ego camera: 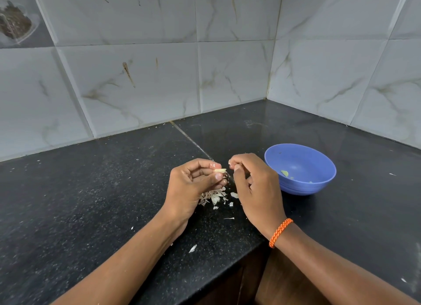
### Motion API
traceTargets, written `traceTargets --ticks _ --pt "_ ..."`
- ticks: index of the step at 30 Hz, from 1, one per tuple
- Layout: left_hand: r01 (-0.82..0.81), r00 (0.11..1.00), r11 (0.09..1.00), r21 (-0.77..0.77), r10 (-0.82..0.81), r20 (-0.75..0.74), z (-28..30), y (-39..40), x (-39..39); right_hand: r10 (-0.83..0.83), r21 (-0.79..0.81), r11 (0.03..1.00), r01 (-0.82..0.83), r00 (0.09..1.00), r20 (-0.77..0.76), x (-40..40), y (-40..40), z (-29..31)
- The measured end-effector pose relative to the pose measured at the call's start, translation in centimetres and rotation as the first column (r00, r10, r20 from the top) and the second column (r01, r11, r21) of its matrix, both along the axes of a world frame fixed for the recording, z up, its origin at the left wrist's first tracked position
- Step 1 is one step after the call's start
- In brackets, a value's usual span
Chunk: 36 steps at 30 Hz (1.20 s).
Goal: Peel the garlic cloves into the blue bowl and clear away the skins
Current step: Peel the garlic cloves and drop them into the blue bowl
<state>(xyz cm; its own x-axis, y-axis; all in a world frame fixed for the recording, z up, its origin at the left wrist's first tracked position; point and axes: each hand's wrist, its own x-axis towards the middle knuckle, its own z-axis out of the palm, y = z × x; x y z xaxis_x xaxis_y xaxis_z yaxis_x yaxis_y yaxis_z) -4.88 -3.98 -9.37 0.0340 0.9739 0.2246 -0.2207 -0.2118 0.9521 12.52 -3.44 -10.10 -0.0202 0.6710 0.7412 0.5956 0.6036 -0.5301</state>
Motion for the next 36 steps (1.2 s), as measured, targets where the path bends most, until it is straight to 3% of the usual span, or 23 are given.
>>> traceTargets --ticks 7,12,21,29,36 --pt "-0.152 0.953 0.974 0.166 0.189 -0.237 0.1 0.2 -0.2 0.082 -0.099 0.992 -0.078 0.996 0.037 0.2 0.1 -0.3" --pt "-0.194 0.886 0.935 0.297 0.297 -0.356 0.1 -0.2 0.2 0.158 -0.231 0.954 -0.191 0.975 -0.154 0.0 0.0 0.4" --pt "-0.199 0.922 0.955 0.222 0.259 -0.288 0.1 -0.1 0.1 0.293 -0.303 0.872 -0.384 0.907 -0.304 0.5 0.8 0.3" --pt "-0.155 0.951 0.976 0.153 0.189 -0.243 0.0 -0.1 0.1 0.307 -0.342 0.82 -0.459 0.857 -0.413 0.8 1.1 0.1" --pt "-0.156 0.903 0.964 0.217 0.228 -0.365 -0.2 -0.3 0.2 0.233 -0.333 0.88 -0.338 0.919 -0.317 0.7 0.9 0.0"
